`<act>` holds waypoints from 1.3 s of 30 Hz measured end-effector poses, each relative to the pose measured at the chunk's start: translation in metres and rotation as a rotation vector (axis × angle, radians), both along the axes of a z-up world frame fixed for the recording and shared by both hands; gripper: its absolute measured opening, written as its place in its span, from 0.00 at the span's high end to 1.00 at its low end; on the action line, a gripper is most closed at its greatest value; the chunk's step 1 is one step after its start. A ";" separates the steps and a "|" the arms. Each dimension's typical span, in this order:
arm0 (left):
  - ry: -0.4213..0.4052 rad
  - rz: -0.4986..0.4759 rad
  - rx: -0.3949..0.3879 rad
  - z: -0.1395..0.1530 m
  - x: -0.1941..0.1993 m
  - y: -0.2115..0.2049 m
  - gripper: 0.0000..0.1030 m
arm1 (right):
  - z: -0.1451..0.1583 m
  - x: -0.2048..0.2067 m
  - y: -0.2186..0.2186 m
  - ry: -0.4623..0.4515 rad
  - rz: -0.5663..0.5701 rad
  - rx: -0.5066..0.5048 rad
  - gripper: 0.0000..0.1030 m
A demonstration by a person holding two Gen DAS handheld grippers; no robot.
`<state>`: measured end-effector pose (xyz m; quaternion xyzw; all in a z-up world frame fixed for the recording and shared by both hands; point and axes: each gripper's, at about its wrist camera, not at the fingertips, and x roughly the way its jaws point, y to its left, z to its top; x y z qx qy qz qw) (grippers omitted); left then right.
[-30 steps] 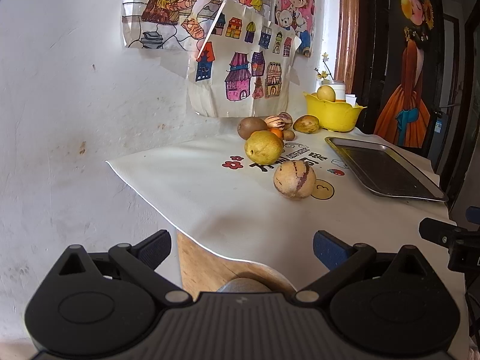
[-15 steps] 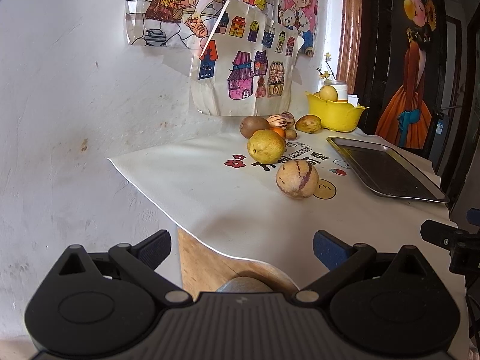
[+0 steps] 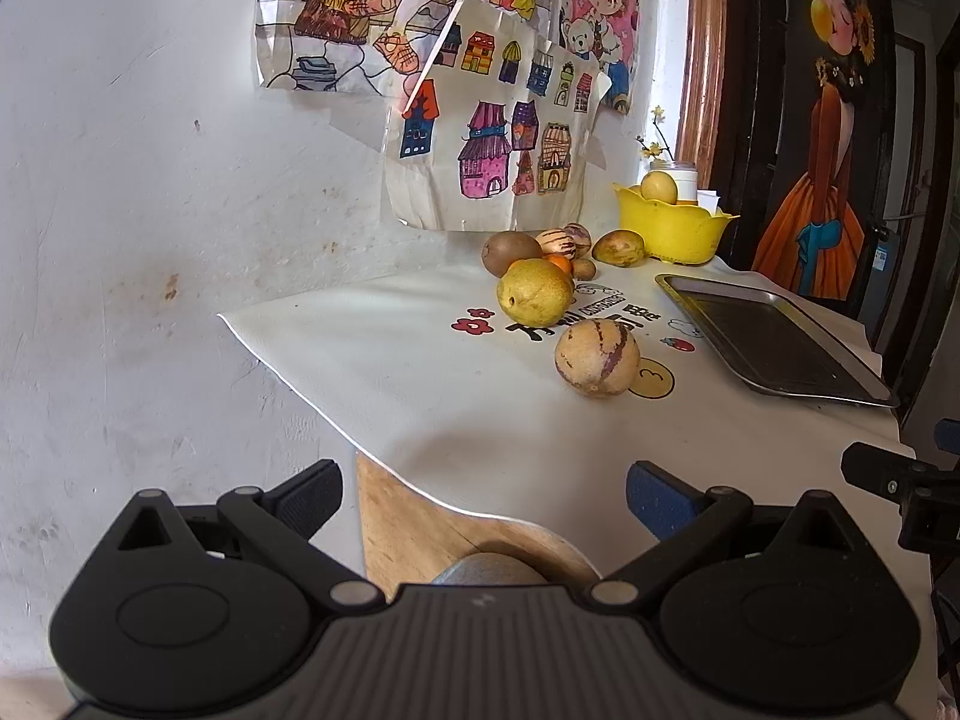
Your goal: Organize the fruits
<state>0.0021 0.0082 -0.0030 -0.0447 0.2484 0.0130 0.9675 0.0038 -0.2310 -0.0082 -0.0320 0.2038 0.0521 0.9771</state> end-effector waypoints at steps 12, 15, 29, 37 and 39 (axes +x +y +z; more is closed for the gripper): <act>0.001 0.003 -0.005 -0.001 0.000 0.002 0.00 | 0.000 0.000 0.001 0.001 0.001 -0.002 0.00; 0.001 0.003 -0.006 -0.001 0.000 0.002 0.00 | 0.000 0.000 0.001 0.001 0.001 -0.002 0.00; 0.003 0.006 -0.010 -0.001 -0.001 0.003 0.00 | 0.000 0.000 0.002 0.002 0.001 -0.004 0.00; 0.018 0.006 -0.021 -0.002 0.000 0.003 0.00 | 0.000 0.003 0.003 0.005 0.001 -0.003 0.00; 0.024 0.004 -0.026 -0.002 0.001 0.004 0.00 | -0.003 0.004 0.005 0.009 0.003 -0.004 0.00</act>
